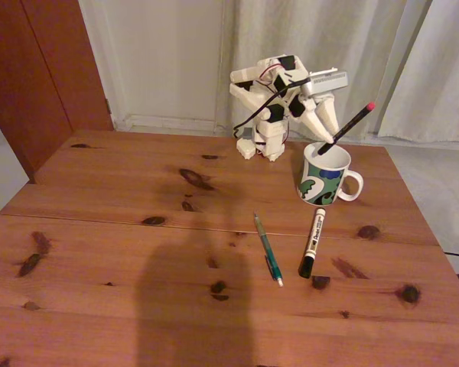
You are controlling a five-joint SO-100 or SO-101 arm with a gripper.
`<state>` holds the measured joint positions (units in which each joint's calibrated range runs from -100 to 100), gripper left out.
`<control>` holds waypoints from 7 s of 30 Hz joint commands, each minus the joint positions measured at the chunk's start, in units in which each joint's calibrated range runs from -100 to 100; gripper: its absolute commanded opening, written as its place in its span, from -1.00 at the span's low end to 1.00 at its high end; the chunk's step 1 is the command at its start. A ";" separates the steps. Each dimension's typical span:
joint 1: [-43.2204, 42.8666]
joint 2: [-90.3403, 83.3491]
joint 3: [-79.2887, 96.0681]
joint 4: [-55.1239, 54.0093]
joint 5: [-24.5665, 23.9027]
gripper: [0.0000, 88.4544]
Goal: Clean up the desk and place the pens and markers into the cup
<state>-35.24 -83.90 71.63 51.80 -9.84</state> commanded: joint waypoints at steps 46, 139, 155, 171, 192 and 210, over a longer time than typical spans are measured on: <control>20.97 40.17 -23.75 -1.01 4.60 -0.78; 26.92 95.36 -47.47 -1.70 10.52 -0.78; 27.40 94.53 -47.38 -1.70 10.31 -0.98; 28.20 69.05 -40.62 -1.70 9.63 -0.98; 23.86 17.74 -2.56 -28.36 4.97 -0.98; 10.83 3.76 11.32 -39.12 5.02 -0.98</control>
<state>-23.21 -77.54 83.27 13.89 -4.66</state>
